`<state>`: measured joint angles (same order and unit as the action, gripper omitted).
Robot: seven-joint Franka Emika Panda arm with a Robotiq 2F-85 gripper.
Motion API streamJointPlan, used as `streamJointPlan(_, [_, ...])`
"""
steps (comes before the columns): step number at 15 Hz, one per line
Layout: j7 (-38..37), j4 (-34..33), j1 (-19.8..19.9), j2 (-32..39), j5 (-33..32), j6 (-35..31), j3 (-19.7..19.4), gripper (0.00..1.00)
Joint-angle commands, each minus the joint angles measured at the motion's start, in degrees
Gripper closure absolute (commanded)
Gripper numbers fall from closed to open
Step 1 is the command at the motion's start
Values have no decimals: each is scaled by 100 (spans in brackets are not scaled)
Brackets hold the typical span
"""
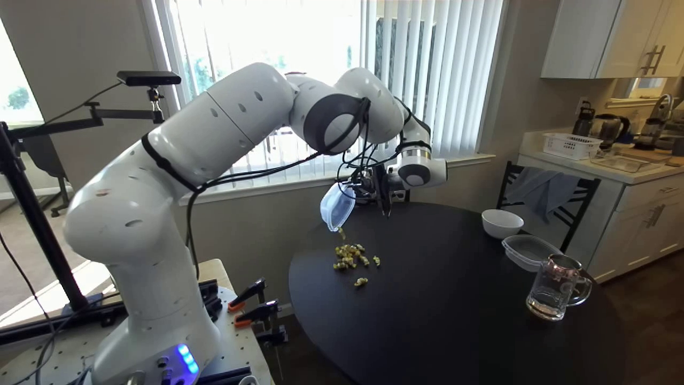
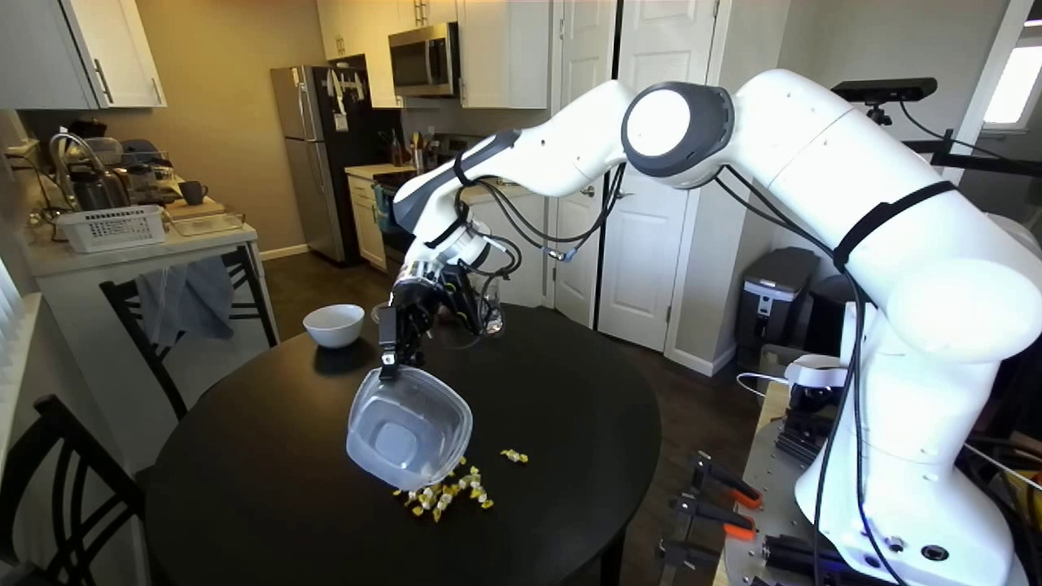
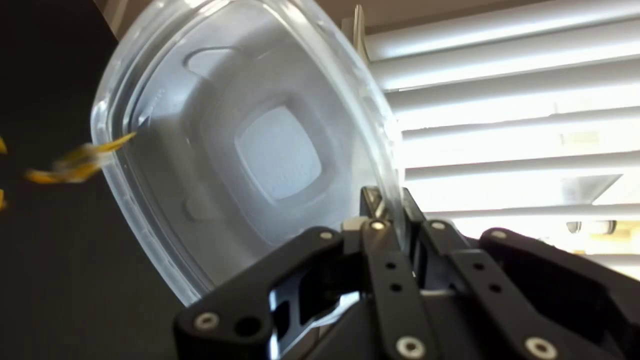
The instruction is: Pour the contents of the lunchbox onto the table
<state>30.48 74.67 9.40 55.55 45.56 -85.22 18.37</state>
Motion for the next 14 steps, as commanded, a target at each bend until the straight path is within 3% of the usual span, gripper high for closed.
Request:
streamJointPlan(1, [-311,-447,-97,341,521,96,-257,98])
streamJointPlan(4, [-404,-540,-223,421,711,-12,-393,98])
streamJointPlan(14, [-1254,-230,-807,124,696,-1412,-691,98])
